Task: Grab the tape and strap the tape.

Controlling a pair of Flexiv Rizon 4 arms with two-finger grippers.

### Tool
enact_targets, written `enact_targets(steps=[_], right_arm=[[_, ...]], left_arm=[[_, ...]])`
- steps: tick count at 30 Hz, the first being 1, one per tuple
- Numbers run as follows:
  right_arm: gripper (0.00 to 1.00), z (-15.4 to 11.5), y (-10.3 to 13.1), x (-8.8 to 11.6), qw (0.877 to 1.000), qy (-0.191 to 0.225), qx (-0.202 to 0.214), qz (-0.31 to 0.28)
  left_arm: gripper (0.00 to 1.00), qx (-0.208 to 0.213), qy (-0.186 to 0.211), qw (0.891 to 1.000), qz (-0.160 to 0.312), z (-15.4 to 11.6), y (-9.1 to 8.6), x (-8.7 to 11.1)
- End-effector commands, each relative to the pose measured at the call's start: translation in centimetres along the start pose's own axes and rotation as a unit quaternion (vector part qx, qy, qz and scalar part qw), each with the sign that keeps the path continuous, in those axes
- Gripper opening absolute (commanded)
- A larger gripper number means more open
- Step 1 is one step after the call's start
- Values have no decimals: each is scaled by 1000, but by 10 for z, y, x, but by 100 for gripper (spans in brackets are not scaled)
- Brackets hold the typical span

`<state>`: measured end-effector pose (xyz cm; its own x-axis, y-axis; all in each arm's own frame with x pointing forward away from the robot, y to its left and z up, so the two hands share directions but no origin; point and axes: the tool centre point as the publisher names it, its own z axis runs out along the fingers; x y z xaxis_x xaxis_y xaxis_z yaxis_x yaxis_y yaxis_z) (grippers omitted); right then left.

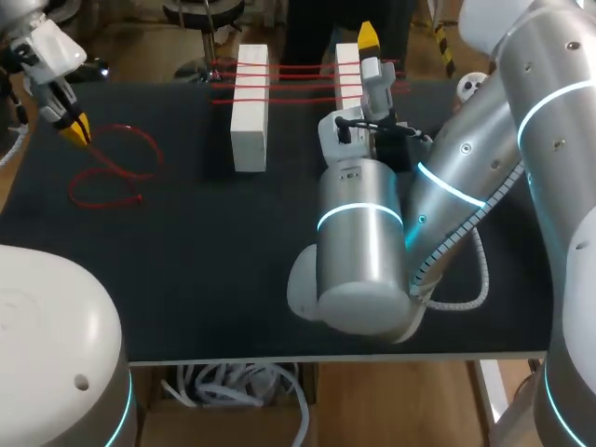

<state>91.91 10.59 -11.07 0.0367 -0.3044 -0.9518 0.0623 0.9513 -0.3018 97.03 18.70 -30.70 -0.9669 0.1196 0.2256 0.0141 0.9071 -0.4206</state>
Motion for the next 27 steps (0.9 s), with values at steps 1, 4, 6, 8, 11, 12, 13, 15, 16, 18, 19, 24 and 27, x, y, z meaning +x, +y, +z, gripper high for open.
enact_targets(steps=[1, 4, 6, 8, 11, 12, 13, 15, 16, 18, 19, 24, 27], right_arm=[[100, 1, -2, -4, 1000, 3, -3, -1], [100, 1, -2, -4, 1000, 3, -3, -1], [100, 1, -2, -4, 1000, 3, -3, -1], [100, 1, -2, -4, 1000, 3, -3, -1], [100, 1, -2, -4, 1000, 3, -3, -1], [100, 1, -2, -4, 1000, 3, -3, -1], [100, 1, -2, -4, 1000, 3, -3, -1], [100, 1, -2, -4, 1000, 3, -3, -1], [100, 1, -2, -4, 1000, 3, -3, -1], [100, 1, -2, -4, 1000, 3, -3, -1], [100, 1, -2, -4, 1000, 3, -3, -1], [100, 1, -2, -4, 1000, 3, -3, -1], [100, 1, -2, -4, 1000, 3, -3, -1]], left_arm=[[100, 4, 1, 1000, 9, 3, -1, -3], [100, 4, 1, 1000, 9, 3, -1, -3], [100, 4, 1, 1000, 9, 3, -1, -3], [100, 4, 1, 1000, 9, 3, -1, -3], [100, 4, 1, 1000, 9, 3, -1, -3], [100, 4, 1, 1000, 9, 3, -1, -3], [100, 4, 1, 1000, 9, 3, -1, -3], [100, 4, 1, 1000, 9, 3, -1, -3], [100, 4, 1, 1000, 9, 3, -1, -3], [100, 4, 1, 1000, 9, 3, -1, -3], [100, 4, 1, 1000, 9, 3, -1, -3], [100, 4, 1, 1000, 9, 3, -1, -3], [100, 4, 1, 1000, 9, 3, -1, -3]])
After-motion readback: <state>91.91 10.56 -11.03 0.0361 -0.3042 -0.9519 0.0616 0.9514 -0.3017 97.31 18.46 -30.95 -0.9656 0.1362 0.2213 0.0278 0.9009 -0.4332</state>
